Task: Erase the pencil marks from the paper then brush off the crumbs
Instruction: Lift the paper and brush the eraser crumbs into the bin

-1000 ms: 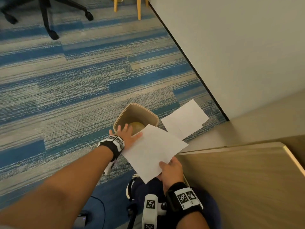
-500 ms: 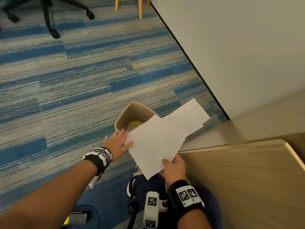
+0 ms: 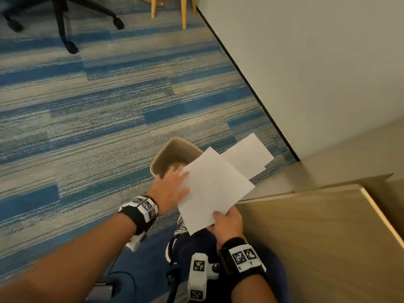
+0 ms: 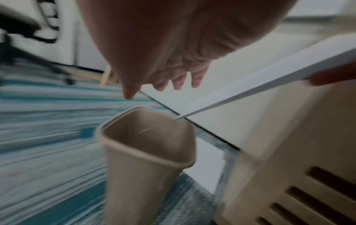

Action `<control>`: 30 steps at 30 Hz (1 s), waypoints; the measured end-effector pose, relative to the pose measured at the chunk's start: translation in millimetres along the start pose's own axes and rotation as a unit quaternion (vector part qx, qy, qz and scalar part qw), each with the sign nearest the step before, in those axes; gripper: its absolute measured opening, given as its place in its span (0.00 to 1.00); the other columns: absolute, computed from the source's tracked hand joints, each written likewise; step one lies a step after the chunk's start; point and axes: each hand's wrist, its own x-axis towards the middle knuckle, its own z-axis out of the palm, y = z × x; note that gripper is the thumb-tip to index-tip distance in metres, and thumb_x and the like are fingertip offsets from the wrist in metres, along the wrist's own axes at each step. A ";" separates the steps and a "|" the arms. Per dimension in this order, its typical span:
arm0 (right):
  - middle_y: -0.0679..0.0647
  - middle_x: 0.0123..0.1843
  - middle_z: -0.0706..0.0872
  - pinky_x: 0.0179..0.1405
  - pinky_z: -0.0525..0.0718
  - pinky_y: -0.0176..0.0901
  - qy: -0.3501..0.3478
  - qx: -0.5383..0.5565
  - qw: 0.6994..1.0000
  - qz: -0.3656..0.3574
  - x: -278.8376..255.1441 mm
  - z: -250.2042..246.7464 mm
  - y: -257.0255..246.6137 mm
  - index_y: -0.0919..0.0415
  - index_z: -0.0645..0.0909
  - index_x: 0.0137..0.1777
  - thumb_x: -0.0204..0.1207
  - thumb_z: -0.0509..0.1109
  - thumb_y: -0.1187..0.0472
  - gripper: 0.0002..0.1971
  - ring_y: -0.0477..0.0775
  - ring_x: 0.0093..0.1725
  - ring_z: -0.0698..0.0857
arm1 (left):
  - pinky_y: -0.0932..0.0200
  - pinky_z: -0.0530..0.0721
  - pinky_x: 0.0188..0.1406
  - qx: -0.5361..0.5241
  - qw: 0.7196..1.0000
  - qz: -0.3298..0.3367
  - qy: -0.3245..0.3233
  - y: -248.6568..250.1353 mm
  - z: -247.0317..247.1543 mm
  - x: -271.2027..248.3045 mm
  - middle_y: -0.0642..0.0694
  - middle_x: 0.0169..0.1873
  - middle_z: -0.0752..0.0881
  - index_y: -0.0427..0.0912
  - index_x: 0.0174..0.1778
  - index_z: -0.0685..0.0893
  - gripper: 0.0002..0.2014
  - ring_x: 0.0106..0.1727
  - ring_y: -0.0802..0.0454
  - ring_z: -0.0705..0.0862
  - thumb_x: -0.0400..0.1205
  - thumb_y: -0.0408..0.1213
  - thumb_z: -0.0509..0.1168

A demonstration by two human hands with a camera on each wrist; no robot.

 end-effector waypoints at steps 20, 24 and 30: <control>0.42 0.54 0.95 0.52 0.89 0.34 -0.061 -0.124 0.967 -0.215 -127.1 -70.7 -53.3 0.54 0.87 0.62 0.87 0.61 0.76 0.19 0.43 0.57 0.92 | 0.44 0.85 0.57 -0.439 0.890 -0.093 0.081 1.5 -65.9 -42.1 0.44 0.48 0.93 0.47 0.51 0.91 0.26 0.50 0.44 0.90 0.69 0.65 0.71; 0.43 0.55 0.95 0.56 0.90 0.43 -0.039 -0.135 0.955 -0.260 -144.2 -86.9 -60.5 0.52 0.88 0.60 0.89 0.64 0.70 0.15 0.47 0.57 0.93 | 0.52 0.84 0.41 -0.489 0.865 -0.051 0.099 16.5 -85.9 -57.8 0.36 0.42 0.91 0.35 0.47 0.88 0.23 0.40 0.43 0.87 0.69 0.53 0.78; 0.48 0.43 0.96 0.46 0.91 0.53 0.018 -0.169 0.926 -0.336 -182.9 -109.0 -75.1 0.58 0.90 0.47 0.90 0.66 0.61 0.13 0.48 0.43 0.94 | 0.52 0.83 0.44 -0.455 0.881 0.003 0.131 45.2 -122.3 -85.4 0.34 0.43 0.91 0.45 0.40 0.92 0.10 0.38 0.47 0.87 0.84 0.34 0.69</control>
